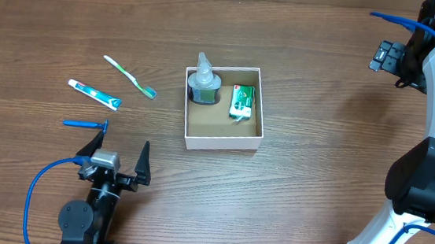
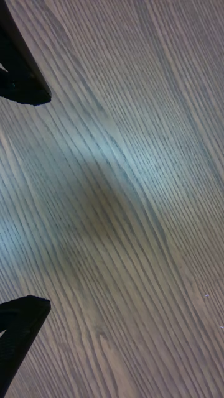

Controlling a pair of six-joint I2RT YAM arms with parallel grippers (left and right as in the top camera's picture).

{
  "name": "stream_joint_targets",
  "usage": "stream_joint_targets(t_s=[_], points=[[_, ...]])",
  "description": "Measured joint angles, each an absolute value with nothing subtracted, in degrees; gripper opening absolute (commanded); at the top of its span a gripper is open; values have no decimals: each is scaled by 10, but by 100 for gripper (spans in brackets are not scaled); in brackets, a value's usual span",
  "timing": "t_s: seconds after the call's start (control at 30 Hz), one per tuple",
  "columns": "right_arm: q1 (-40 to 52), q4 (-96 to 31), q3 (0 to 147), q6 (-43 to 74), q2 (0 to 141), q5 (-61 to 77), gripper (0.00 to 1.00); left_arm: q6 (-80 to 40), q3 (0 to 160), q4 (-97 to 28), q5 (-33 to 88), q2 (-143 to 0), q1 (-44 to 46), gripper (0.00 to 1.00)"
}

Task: Pack container
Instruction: 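Reach the left gripper to the green toothbrush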

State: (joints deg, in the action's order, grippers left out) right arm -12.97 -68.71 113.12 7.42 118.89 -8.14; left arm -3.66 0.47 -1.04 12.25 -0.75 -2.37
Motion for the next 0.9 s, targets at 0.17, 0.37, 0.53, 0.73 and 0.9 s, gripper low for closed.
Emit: stream_joint_targets(t_s=[0.17,0.37,0.53,0.73,0.9], points=[[-130,-687,1131,74,1189,-81,100,-72,58,-93,102,-46,-24,100],[-130,-687,1131,74,1189,-82,100,-84,266,-191,77,-250,-24,100],[-130,-687,1131,74,1189,-81,100,-87,505,-333,63,-501,-24,100],[-130,-687,1131,74,1189,-82,100,-87,669,-403,64,-690,-24,100],[-130,-687,1131,74,1189,-82,100,-88,680,-390,67,-788,-24,100]])
